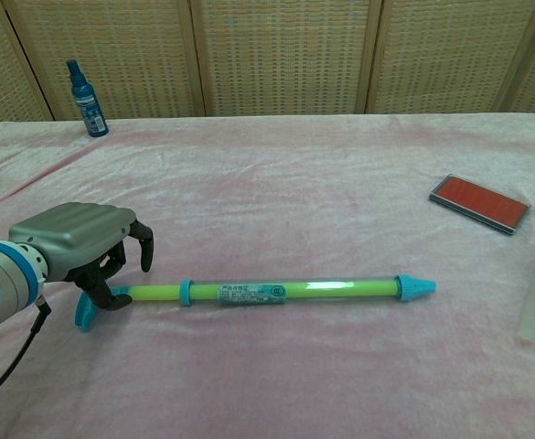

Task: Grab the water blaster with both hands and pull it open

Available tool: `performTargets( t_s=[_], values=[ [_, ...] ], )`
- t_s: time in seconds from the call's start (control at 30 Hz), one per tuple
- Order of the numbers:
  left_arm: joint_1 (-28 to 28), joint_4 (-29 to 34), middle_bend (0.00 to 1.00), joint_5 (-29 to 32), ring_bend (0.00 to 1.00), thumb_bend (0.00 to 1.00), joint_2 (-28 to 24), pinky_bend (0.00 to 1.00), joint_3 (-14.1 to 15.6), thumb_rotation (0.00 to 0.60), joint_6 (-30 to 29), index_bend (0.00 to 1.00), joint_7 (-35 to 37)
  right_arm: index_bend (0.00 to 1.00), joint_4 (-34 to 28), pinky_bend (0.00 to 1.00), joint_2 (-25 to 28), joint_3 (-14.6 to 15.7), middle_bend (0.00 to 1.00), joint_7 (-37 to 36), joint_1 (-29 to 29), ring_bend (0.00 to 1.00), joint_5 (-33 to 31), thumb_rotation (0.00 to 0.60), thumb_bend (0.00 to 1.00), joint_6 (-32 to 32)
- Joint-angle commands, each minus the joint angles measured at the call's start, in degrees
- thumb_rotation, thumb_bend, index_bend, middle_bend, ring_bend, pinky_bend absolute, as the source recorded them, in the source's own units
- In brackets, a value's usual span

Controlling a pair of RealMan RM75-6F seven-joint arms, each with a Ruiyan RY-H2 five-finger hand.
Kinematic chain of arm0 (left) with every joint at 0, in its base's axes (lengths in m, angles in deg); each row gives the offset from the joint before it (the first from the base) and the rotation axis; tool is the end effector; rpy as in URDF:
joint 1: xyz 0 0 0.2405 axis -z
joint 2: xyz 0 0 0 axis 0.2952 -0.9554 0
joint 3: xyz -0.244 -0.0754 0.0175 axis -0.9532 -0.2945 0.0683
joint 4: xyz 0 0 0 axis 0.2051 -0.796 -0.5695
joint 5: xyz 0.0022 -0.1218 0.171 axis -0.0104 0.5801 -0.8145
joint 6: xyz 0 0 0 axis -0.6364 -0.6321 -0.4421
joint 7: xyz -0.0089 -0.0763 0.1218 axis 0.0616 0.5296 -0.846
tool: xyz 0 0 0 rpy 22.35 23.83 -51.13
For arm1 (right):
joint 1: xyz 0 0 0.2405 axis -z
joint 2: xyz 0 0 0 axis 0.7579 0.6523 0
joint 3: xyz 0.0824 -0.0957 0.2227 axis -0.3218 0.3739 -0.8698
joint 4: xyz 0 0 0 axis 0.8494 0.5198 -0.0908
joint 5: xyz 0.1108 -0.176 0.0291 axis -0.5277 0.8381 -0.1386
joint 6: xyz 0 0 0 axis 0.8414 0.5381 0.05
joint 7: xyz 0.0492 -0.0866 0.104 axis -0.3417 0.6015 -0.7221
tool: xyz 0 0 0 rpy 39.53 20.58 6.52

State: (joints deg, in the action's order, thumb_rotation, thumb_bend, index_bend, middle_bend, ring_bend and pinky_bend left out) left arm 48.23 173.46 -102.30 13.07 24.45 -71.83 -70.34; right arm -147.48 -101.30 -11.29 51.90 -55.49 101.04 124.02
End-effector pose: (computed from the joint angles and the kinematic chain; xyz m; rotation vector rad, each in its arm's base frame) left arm -0.1512 0.2664 -0.0575 -1.8066 -0.9432 -0.6116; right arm -0.2702 -0.1763 0.1060 1.4444 -1.0398 1.1476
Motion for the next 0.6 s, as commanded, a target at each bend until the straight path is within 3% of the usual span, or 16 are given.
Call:
performTargets(
  t_s=[0.03, 0.37, 0.6],
  values=[
    [0.8, -1.3, 0.88, 1.2, 0.83, 0.30, 0.9, 0.78, 0.0, 0.600, 0.0, 0.44, -0.3, 0.00, 0.0, 0.00, 0.0, 0.0, 0.00, -0.1, 0.0, 0.00, -0.1, 0.600, 0.17, -0.1],
    [2.6, -5.8, 0.88, 5.0, 0.83, 0.40, 3.1, 0.78, 1.2, 0.600, 0.7, 0.48, -0.1, 0.00, 0.1, 0.00, 0.1, -0.2, 0.00, -0.5, -0.1, 0.00, -0.4, 0.600, 0.17, -0.3],
    [2.5, -5.8, 0.89, 3.0, 0.84, 0.62, 2.5, 0.78, 1.2, 0.600, -1.1, 0.75, 3.6, 0.00, 0.2, 0.00, 0.1, -0.2, 0.00, -0.8, -0.1, 0.00, -0.6, 0.600, 0.17, -0.5]
  ],
)
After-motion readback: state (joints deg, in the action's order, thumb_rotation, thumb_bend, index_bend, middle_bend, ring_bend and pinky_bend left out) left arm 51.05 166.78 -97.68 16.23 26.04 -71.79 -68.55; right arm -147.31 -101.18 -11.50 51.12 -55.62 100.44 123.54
